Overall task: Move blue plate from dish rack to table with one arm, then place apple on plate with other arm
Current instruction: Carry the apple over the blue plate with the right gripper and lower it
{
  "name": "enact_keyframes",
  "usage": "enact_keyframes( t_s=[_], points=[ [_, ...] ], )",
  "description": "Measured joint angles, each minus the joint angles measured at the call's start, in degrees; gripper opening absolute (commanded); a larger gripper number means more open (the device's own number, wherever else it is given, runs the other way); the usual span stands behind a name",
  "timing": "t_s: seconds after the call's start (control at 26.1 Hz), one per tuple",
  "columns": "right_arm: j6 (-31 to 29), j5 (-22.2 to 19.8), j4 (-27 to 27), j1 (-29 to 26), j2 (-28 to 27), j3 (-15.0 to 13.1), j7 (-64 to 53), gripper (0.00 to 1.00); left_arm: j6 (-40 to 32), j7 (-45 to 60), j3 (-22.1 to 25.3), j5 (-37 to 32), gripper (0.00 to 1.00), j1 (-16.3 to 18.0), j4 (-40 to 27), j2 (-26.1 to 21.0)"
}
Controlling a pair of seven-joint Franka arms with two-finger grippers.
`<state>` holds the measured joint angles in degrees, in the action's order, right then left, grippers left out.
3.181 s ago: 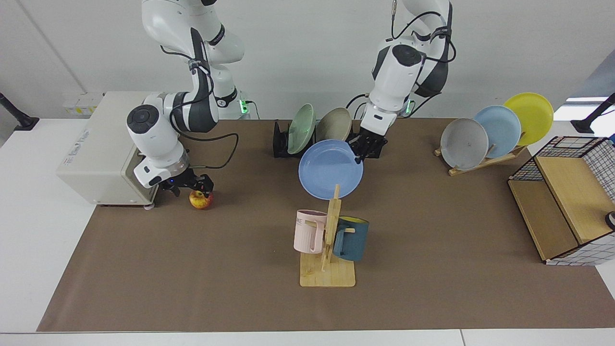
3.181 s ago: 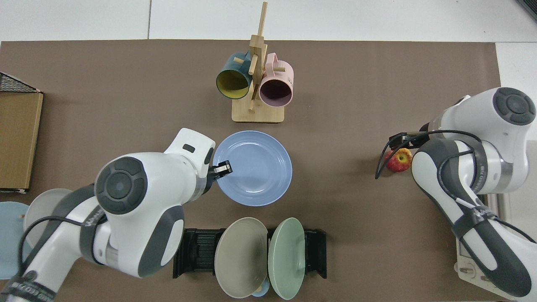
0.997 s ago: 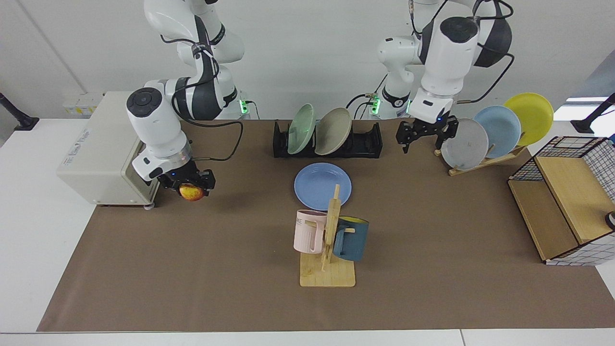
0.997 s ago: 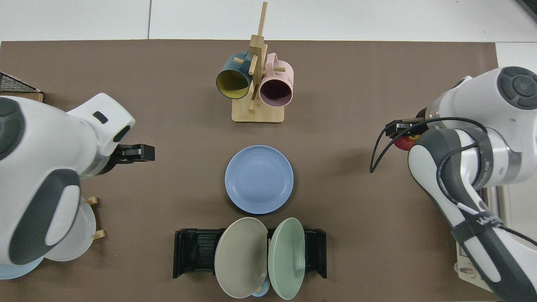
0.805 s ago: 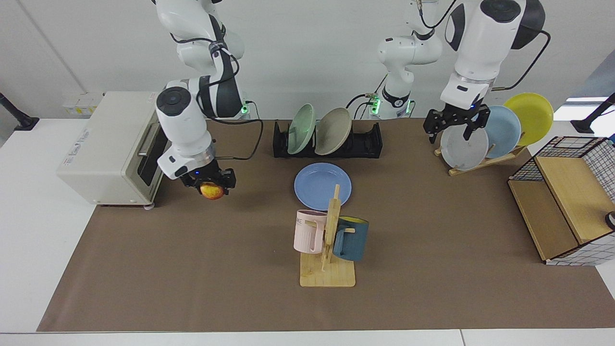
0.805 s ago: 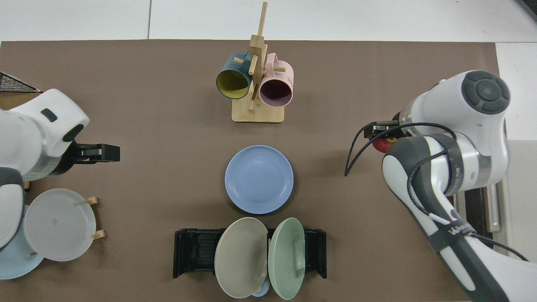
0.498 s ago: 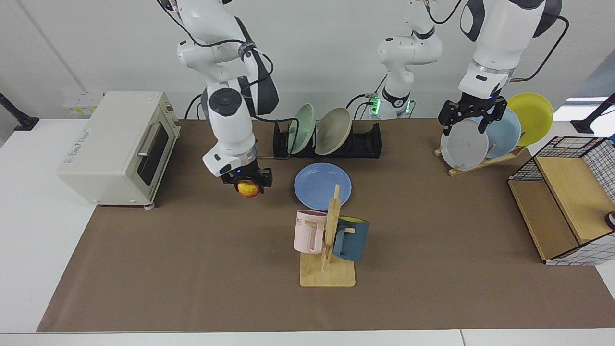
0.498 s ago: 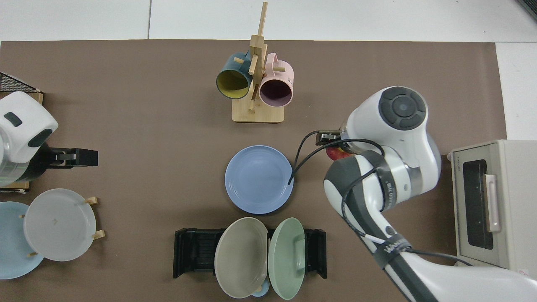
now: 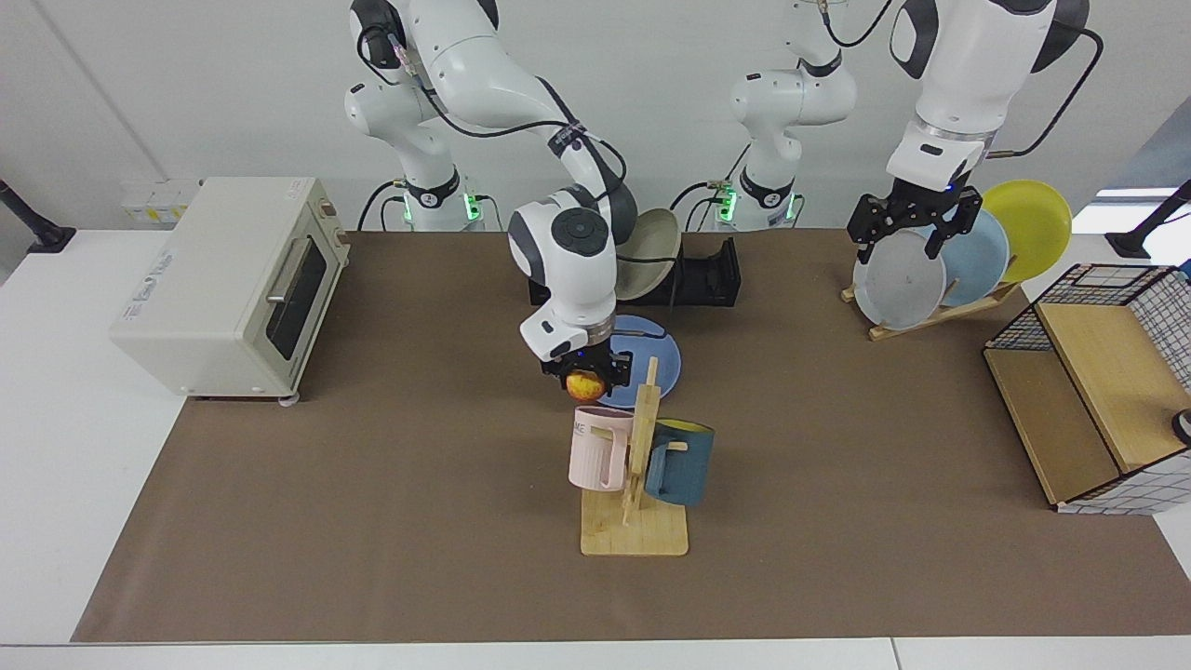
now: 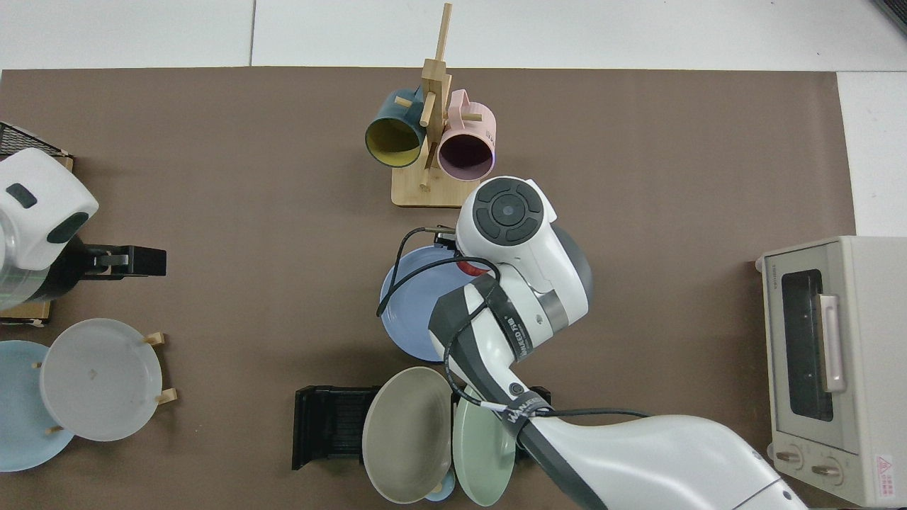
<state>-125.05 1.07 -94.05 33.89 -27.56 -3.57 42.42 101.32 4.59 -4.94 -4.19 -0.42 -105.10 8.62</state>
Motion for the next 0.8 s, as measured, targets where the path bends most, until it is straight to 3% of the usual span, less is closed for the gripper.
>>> enact_keyframes(
  t_s=[0.38, 0.61, 0.65, 0.73, 0.8],
  points=[
    [-1.1, 2.1, -0.2, 7.4, -0.6, 0.0, 2.7, 0.0, 0.0, 0.0, 0.1, 0.0, 1.0, 0.1, 0.2, -0.3],
    [-1.0, 2.2, -2.8, 8.6, -0.6, -0.1, 3.1, 0.0, 0.0, 0.0, 0.2, 0.0, 1.0, 0.1, 0.3, -0.3],
    [-1.0, 2.2, -3.4, 8.6, -0.6, -0.2, 3.1, 0.06, 0.0, 0.0, 0.2, 0.0, 1.0, 0.1, 0.3, -0.3],
    [-1.0, 2.2, -4.7, 8.5, -0.5, -0.3, 3.1, 0.98, 0.0, 0.0, 0.2, 0.0, 1.0, 0.1, 0.4, -0.3],
    [-0.8, 2.3, -5.4, 8.5, 0.1, -0.4, 3.1, 1.0, 0.0, 0.0, 0.2, 0.0, 1.0, 0.1, 0.4, -0.3]
  ],
)
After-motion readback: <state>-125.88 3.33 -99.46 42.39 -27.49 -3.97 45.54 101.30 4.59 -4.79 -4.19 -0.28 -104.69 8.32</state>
